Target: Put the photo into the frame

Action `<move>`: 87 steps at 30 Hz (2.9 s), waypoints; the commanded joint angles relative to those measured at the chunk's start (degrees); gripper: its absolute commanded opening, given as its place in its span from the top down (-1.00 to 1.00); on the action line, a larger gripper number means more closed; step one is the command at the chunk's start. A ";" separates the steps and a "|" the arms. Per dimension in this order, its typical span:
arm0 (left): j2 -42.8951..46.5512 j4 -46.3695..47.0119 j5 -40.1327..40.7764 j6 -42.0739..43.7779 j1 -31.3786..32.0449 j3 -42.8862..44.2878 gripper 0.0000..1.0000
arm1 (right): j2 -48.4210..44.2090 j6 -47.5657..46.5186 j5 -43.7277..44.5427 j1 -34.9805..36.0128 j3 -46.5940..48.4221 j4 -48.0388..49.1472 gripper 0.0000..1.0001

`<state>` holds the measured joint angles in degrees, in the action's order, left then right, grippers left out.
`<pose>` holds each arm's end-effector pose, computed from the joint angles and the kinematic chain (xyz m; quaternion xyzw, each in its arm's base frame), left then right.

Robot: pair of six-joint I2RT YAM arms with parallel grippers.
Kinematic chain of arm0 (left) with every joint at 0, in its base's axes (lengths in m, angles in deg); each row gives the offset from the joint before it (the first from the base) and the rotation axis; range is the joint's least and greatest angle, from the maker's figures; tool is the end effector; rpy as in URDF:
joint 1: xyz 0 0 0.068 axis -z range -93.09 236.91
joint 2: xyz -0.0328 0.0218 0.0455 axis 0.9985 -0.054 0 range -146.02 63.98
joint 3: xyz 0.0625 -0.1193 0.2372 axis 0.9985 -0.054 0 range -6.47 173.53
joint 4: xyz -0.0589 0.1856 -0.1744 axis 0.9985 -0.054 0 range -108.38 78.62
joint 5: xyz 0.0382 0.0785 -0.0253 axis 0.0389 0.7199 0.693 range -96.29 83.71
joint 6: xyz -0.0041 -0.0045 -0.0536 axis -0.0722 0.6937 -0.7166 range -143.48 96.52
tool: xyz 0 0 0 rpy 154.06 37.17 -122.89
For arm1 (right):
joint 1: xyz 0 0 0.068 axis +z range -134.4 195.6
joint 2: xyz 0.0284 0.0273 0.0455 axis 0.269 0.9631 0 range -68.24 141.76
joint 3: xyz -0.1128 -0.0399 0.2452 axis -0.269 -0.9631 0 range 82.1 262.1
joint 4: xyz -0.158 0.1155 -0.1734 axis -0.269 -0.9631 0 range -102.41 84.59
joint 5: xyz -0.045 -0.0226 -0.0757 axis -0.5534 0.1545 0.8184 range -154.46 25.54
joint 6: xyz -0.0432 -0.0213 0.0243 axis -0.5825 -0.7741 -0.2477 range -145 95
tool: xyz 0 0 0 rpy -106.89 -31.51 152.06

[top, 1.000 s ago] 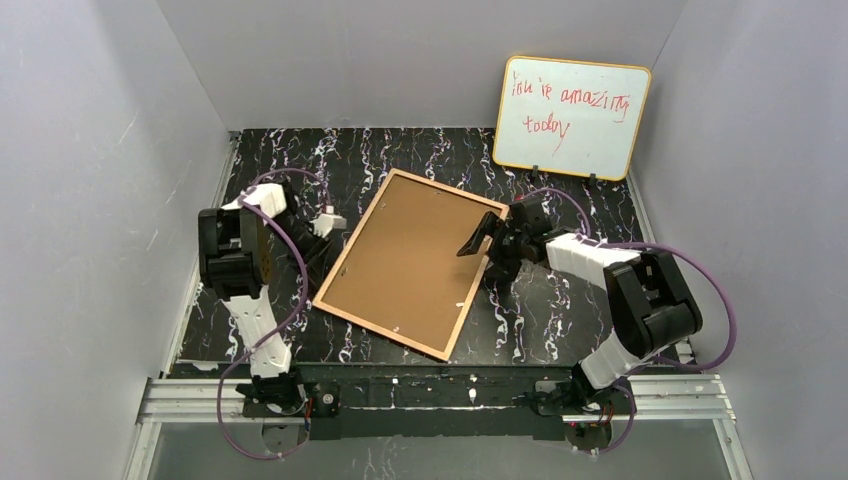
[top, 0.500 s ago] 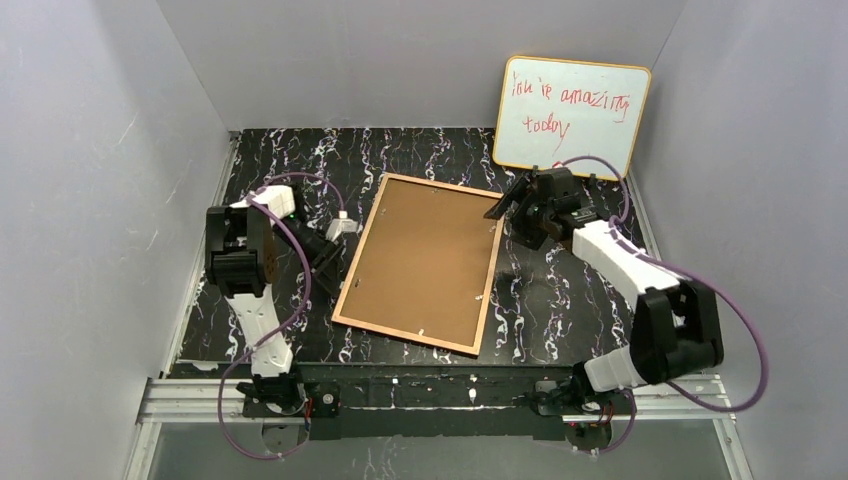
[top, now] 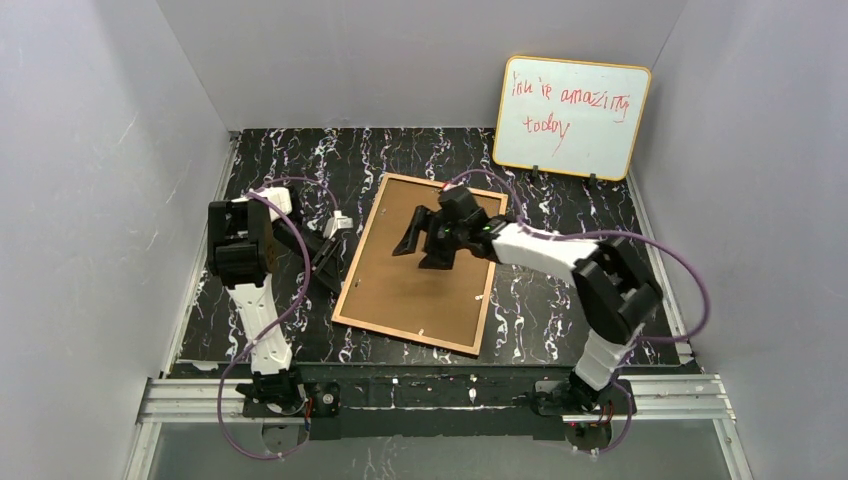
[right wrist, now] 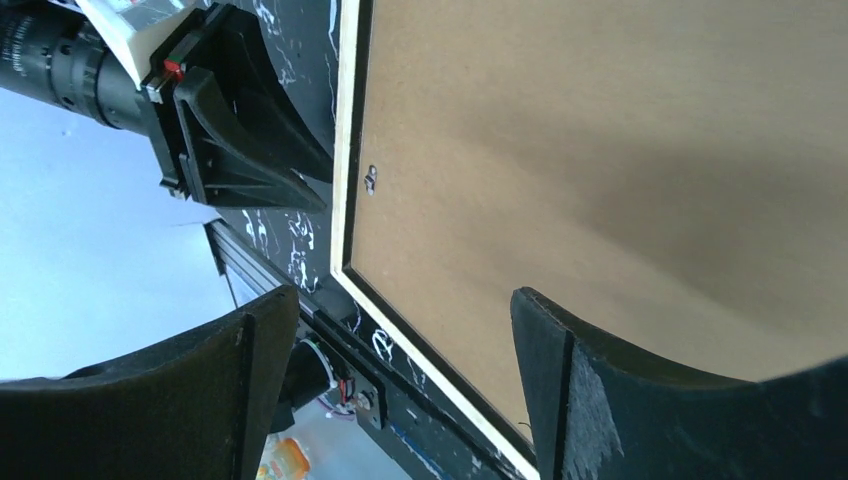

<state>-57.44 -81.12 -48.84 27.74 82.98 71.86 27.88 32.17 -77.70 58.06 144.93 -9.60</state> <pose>0.3394 -0.0009 0.1229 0.3005 0.8656 -0.4006 0.0011 0.2690 0.2573 0.2256 0.0635 0.8900 0.4024 0.2047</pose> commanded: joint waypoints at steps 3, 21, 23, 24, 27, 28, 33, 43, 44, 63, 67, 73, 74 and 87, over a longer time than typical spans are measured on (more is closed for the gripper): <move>0.07 0.57 -2.63 -0.56 -0.12 -1.91 0.49 | 10.70 1.95 -5.30 5.40 11.35 5.33 -0.67; -1.53 1.91 -3.19 -1.76 -0.12 -2.77 0.55 | 25.09 6.22 -5.44 11.59 20.73 5.93 -0.55; -1.62 1.72 -3.49 -1.40 -0.09 -2.86 0.55 | 25.68 6.50 -5.40 11.61 21.01 6.11 -0.55; -1.74 1.69 -3.56 -1.39 -0.06 -2.80 0.54 | 25.96 6.61 -5.40 11.62 21.10 6.13 -0.54; -1.80 1.60 -3.60 -1.13 -0.07 -2.94 0.54 | 26.54 7.26 -5.40 11.60 20.61 6.80 -0.54; -1.80 1.72 -3.52 -1.12 -0.06 -2.99 0.55 | 26.72 7.59 -5.46 11.60 20.32 7.29 -0.53; -1.71 2.02 -3.27 -1.04 -0.16 -3.53 0.55 | 28.06 8.30 -5.32 11.65 20.28 8.76 -0.52; -1.72 2.63 -4.02 -1.17 -0.05 -3.86 0.55 | 30.61 9.33 -5.00 11.66 22.05 8.33 -0.48; -1.68 2.73 -4.04 -1.21 -0.08 -4.01 0.55 | 30.62 9.36 -4.63 11.64 21.99 8.23 -0.47; -1.69 3.90 -4.29 -0.91 -0.10 -4.92 0.61 | 28.90 17.66 6.09 13.06 21.29 2.73 -0.41; -1.63 3.86 -4.30 -0.71 -0.11 -4.98 0.62 | 29.09 18.35 8.93 13.88 22.88 -0.05 -0.41; -1.55 4.06 -4.43 -0.44 -0.10 -5.43 0.63 | 29.91 18.70 11.29 14.92 24.05 -1.53 -0.42; -1.53 4.08 -4.49 -0.45 -0.08 -5.45 0.63 | 30.05 18.95 11.52 15.01 24.06 -1.22 -0.43; -0.81 4.49 -3.45 -0.25 -0.11 -6.28 0.67 | 22.78 21.73 16.16 15.98 17.75 -1.12 -0.45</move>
<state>-58.56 -79.08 -53.95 25.25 82.04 67.03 54.04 53.67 -68.32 73.40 165.96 -6.39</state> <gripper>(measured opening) 0.169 0.719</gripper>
